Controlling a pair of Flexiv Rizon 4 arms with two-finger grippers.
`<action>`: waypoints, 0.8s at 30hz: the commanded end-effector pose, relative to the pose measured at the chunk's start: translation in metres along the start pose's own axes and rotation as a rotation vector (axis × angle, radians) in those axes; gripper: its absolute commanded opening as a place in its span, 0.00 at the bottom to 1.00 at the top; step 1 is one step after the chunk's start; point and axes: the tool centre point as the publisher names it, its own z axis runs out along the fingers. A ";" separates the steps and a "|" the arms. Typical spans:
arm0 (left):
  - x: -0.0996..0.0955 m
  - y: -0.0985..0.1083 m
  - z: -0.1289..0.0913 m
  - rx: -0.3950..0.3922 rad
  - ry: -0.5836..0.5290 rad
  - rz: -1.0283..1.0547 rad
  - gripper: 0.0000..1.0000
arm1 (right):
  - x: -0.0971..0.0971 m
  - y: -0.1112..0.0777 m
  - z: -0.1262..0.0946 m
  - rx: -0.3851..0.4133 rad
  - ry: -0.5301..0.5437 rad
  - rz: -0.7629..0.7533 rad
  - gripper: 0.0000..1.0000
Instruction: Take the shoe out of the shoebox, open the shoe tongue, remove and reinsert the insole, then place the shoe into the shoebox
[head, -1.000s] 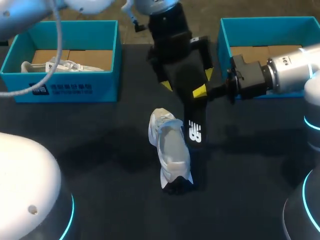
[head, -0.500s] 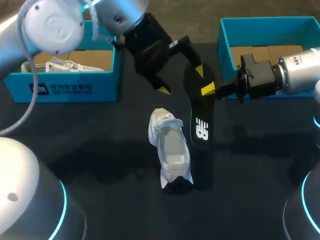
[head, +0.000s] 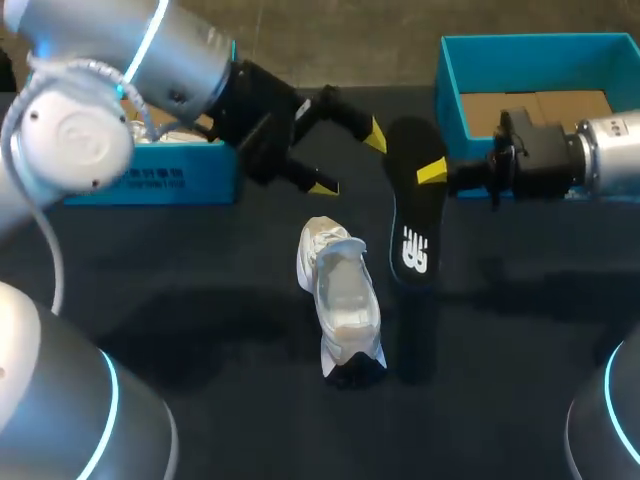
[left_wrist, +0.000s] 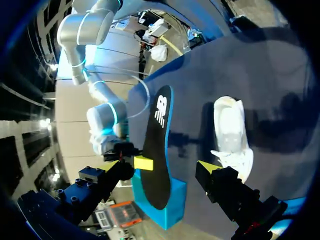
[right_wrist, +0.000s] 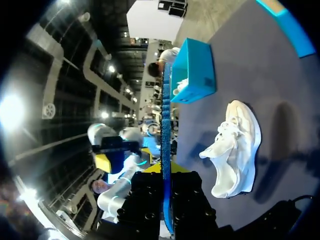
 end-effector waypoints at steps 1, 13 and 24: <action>0.007 -0.004 0.001 -0.022 -0.340 0.017 1.00 | -0.002 -0.008 -0.004 -0.007 0.026 0.007 0.00; 0.005 0.003 0.003 -0.074 -0.509 0.075 1.00 | 0.026 -0.013 -0.009 0.006 0.015 -0.004 0.00; -0.001 0.011 0.010 -0.104 -0.558 0.070 0.89 | 0.033 -0.022 0.002 0.009 0.032 -0.020 0.00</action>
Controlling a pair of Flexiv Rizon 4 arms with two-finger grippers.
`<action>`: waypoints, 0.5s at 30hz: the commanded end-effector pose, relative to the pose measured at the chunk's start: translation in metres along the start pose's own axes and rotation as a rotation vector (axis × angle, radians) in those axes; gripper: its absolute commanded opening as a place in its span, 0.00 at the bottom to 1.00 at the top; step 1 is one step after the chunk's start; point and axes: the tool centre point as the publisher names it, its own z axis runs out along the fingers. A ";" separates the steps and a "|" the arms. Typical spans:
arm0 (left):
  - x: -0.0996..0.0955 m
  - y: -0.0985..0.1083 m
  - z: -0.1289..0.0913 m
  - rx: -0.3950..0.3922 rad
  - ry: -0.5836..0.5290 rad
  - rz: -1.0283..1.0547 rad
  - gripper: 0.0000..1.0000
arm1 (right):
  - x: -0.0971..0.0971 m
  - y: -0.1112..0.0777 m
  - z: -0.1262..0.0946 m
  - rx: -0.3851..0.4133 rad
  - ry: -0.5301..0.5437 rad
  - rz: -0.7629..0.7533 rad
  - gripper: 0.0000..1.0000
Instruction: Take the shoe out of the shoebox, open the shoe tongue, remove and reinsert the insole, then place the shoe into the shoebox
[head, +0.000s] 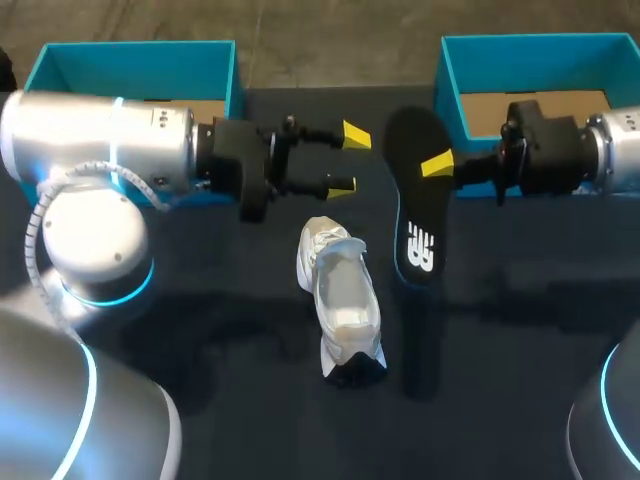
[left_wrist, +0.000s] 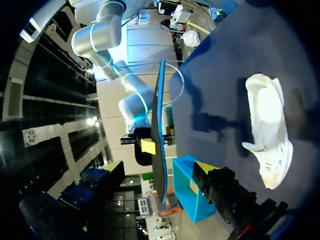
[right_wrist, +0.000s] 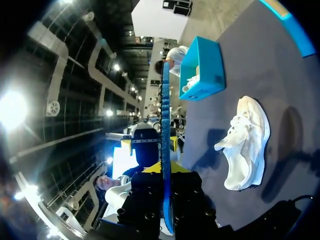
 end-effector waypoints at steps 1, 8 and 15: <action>0.003 0.002 0.008 -0.008 -0.102 0.009 0.91 | 0.000 -0.004 0.006 -0.007 0.006 -0.002 0.00; -0.001 0.005 0.020 -0.018 -0.138 0.010 1.00 | 0.004 -0.009 0.018 -0.011 0.022 -0.001 0.00; -0.002 0.007 0.033 -0.028 -0.176 -0.009 0.92 | 0.008 -0.013 0.030 0.006 0.034 -0.002 0.00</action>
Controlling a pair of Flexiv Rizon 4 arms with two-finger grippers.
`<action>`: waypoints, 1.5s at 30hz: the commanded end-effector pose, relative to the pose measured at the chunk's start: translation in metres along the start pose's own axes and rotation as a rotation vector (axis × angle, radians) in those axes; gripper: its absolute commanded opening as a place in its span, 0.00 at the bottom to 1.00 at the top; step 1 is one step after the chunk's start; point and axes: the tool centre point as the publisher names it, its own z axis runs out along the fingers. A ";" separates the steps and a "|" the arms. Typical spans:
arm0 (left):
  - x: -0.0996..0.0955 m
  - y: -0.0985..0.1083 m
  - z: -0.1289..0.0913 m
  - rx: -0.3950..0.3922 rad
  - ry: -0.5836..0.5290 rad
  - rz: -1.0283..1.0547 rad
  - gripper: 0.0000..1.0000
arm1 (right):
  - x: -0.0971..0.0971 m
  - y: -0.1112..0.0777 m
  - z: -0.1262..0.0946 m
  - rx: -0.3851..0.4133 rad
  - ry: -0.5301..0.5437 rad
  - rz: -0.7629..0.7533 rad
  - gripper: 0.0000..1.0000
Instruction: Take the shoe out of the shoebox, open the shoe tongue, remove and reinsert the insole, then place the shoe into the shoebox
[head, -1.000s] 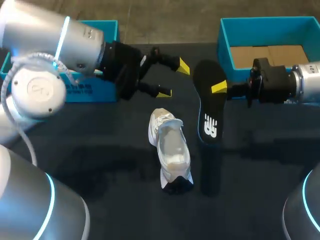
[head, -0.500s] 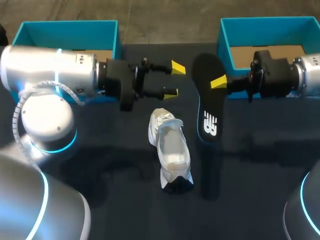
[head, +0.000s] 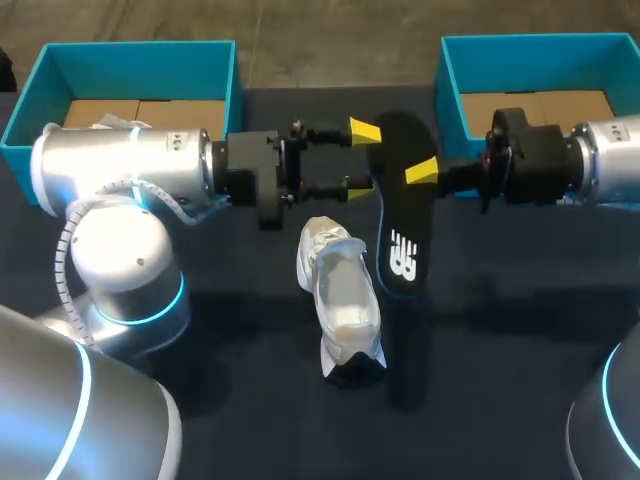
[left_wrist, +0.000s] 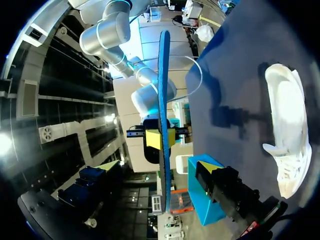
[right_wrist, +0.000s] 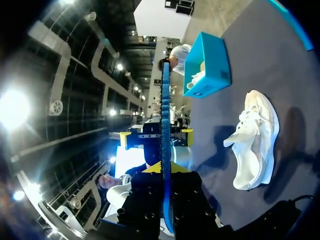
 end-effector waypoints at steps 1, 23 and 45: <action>0.004 0.002 0.015 -0.008 -0.029 -0.008 0.90 | -0.001 0.001 0.009 0.003 0.003 0.000 0.00; 0.013 -0.001 0.021 -0.022 -0.039 -0.064 0.00 | -0.004 0.005 0.013 0.002 0.004 -0.005 0.00; 0.029 -0.016 0.005 0.013 0.013 -0.302 0.00 | -0.021 0.008 -0.027 -0.166 -0.373 -0.412 1.00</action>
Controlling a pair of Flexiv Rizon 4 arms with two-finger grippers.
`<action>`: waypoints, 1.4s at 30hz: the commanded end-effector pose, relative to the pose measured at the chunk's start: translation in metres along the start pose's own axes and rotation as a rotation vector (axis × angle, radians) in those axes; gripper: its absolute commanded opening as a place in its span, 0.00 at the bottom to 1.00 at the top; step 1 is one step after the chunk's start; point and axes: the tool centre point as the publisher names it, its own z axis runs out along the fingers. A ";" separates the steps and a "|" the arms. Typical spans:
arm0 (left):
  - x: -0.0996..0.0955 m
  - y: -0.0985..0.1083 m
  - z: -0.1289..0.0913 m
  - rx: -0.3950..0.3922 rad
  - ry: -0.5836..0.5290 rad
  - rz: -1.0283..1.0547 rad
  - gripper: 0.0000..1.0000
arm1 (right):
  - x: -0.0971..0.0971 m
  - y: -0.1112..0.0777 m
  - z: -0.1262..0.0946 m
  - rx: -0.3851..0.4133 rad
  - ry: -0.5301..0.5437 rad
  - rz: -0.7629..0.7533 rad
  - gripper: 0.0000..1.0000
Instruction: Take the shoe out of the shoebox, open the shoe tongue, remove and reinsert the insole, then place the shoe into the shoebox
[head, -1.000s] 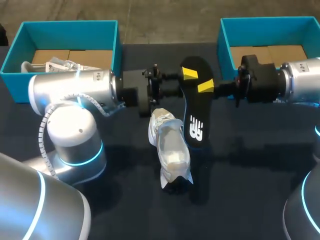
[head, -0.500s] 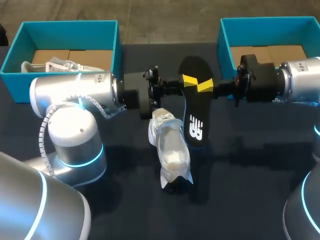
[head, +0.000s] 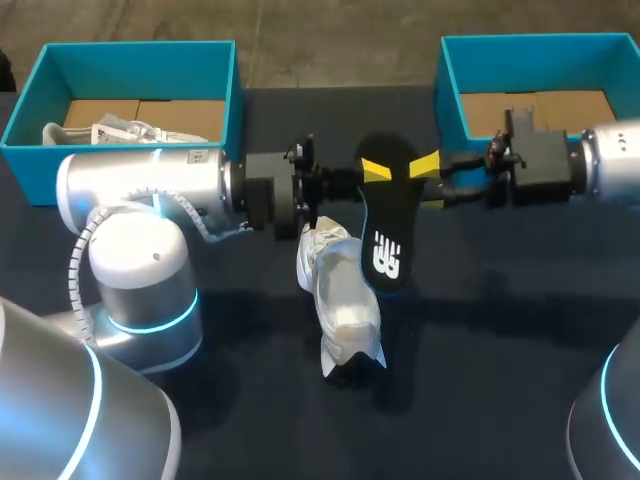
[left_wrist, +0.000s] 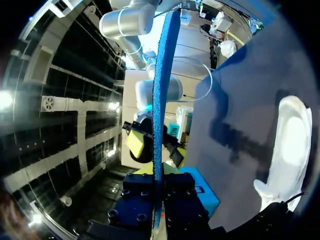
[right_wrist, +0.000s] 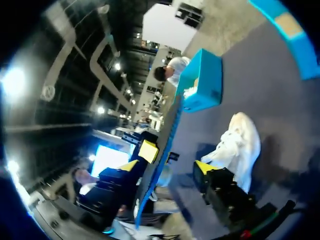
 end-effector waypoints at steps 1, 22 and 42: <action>0.002 -0.009 -0.011 0.006 0.018 -0.037 0.00 | 0.004 -0.005 -0.015 -0.055 -0.240 -0.244 1.00; 0.012 -0.056 -0.035 0.049 0.005 -0.279 0.00 | 0.003 -0.005 -0.016 -0.057 -0.238 -0.266 1.00; 0.019 -0.079 -0.049 0.051 0.011 -0.335 0.00 | 0.009 -0.011 -0.012 0.271 -0.311 -0.827 1.00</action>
